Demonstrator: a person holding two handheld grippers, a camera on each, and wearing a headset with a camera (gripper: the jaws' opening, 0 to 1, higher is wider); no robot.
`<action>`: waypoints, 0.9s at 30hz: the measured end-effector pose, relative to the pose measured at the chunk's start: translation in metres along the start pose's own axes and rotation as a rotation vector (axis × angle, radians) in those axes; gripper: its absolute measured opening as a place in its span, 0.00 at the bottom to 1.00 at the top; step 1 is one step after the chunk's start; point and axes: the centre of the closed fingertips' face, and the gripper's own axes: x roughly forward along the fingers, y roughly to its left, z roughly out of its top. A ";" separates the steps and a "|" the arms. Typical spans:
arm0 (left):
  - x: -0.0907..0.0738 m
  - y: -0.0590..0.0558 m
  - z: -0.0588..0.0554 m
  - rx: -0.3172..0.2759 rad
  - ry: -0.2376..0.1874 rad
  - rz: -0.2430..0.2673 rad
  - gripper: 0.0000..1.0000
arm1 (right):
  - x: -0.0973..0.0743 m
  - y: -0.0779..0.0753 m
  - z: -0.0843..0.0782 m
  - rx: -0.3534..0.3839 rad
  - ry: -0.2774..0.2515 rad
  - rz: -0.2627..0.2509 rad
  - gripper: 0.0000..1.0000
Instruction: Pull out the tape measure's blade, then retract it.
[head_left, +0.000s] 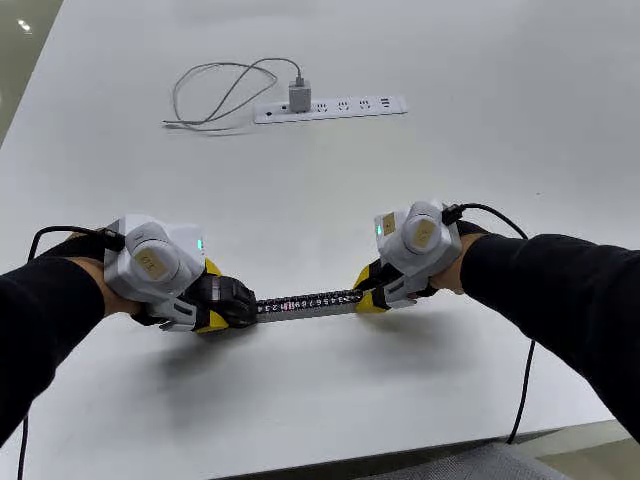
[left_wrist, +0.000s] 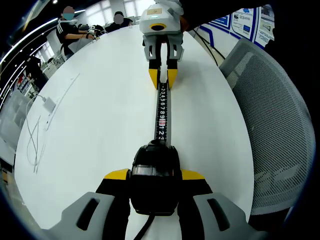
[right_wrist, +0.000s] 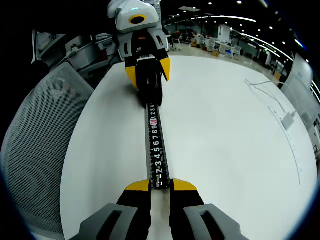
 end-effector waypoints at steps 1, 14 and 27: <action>0.000 0.000 0.000 0.000 0.000 0.000 0.31 | 0.000 0.000 0.000 -0.002 0.001 0.000 0.09; 0.000 0.000 0.000 0.000 0.000 0.002 0.31 | -0.005 -0.002 -0.007 -0.010 0.008 -0.001 0.09; -0.001 0.000 0.000 0.001 -0.003 0.000 0.31 | -0.008 -0.001 -0.011 0.002 0.013 -0.002 0.09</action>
